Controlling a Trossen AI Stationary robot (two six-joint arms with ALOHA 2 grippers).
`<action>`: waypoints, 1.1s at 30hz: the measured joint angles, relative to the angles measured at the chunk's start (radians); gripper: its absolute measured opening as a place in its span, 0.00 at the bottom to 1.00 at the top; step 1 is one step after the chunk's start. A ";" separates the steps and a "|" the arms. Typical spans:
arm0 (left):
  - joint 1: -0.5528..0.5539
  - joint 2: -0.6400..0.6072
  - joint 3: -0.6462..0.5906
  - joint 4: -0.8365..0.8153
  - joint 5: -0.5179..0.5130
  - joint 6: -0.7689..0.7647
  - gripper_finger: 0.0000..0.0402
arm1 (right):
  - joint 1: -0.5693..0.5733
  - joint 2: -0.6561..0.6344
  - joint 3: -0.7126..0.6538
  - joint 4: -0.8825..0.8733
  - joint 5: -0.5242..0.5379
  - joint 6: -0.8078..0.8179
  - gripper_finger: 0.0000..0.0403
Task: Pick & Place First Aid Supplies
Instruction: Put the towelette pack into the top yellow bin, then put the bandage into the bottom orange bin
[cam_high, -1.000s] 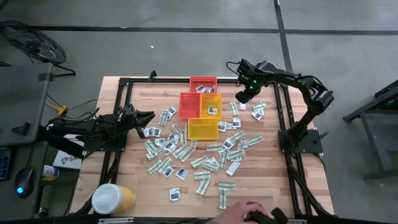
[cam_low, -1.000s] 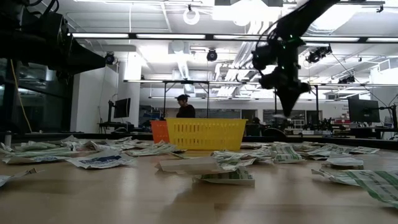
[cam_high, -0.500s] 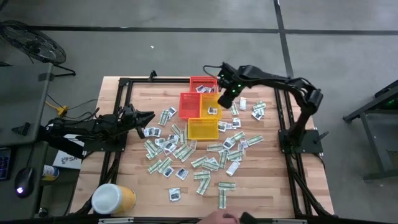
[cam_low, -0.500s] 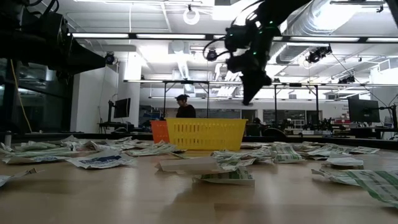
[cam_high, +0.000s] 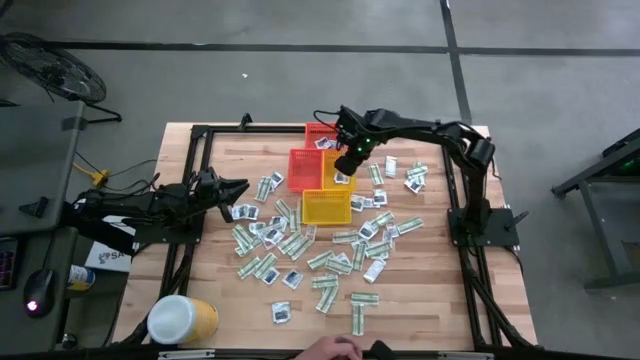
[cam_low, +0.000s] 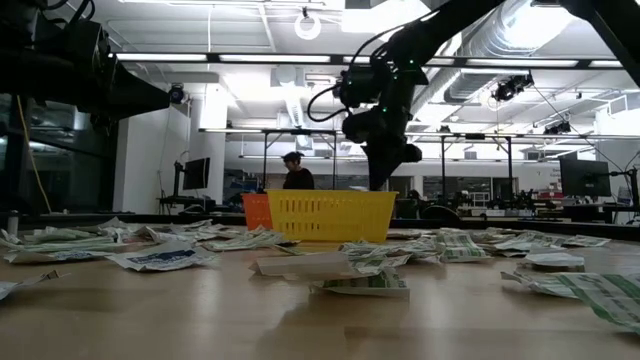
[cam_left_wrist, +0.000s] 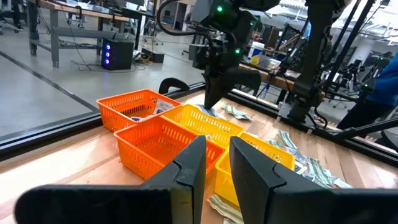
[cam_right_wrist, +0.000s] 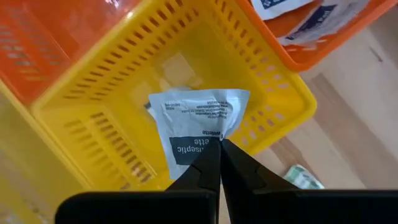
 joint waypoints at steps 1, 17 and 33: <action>0.000 0.000 0.000 0.000 0.000 0.000 0.18 | 0.000 0.000 0.000 0.006 -0.007 0.015 0.00; 0.000 0.000 0.000 0.000 0.000 0.000 0.18 | -0.003 0.000 0.000 0.024 -0.055 0.071 0.19; 0.000 0.000 0.000 0.000 0.000 0.000 0.18 | -0.089 -0.098 -0.019 -0.235 0.074 -0.197 0.31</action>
